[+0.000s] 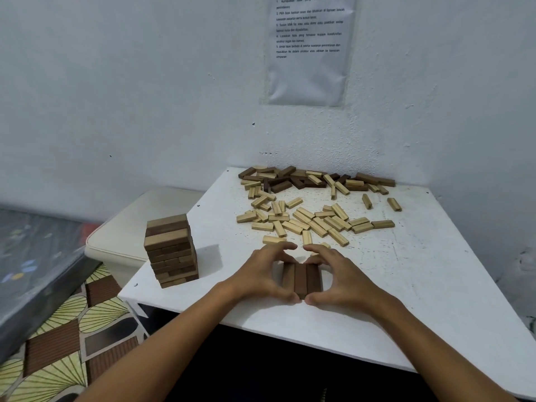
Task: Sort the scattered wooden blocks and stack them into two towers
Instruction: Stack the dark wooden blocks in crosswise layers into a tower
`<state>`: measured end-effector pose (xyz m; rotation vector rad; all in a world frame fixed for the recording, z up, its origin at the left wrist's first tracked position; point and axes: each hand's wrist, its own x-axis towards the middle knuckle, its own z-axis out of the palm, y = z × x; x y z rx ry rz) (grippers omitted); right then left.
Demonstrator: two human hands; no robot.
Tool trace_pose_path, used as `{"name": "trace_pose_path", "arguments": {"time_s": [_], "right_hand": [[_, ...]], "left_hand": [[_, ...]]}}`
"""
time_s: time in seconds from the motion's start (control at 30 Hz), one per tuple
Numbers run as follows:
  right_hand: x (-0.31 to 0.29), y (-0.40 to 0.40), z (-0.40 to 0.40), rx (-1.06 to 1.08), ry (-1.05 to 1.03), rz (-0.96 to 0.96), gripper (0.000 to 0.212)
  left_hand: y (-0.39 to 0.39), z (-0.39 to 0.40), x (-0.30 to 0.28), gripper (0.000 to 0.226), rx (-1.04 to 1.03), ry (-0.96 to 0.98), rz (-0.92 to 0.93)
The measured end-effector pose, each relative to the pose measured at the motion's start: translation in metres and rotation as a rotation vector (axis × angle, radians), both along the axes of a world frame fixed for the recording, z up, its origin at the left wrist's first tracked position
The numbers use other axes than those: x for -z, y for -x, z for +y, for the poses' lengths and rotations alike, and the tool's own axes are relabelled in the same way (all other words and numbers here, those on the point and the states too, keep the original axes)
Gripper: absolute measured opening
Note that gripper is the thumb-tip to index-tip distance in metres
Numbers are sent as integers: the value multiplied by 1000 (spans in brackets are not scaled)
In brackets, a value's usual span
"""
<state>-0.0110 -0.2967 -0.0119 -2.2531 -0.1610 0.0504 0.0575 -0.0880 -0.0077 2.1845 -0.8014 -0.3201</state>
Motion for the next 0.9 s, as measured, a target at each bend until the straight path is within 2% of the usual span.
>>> {"name": "trace_pose_path", "arguments": {"time_s": [0.23, 0.53, 0.67, 0.9], "right_hand": [[-52, -28, 2, -47, 100, -145, 92], [-120, -73, 49, -174, 32, -267, 84], [-125, -95, 85, -243, 6, -253, 87], [-124, -111, 141, -362, -3, -223, 78]], "left_hand": [[-18, 6, -48, 94, -32, 33, -112], [-39, 56, -123, 81, -159, 34, -244], [-41, 96, -130, 82, -236, 34, -241], [-37, 155, -125, 95, -370, 4, -180]]}}
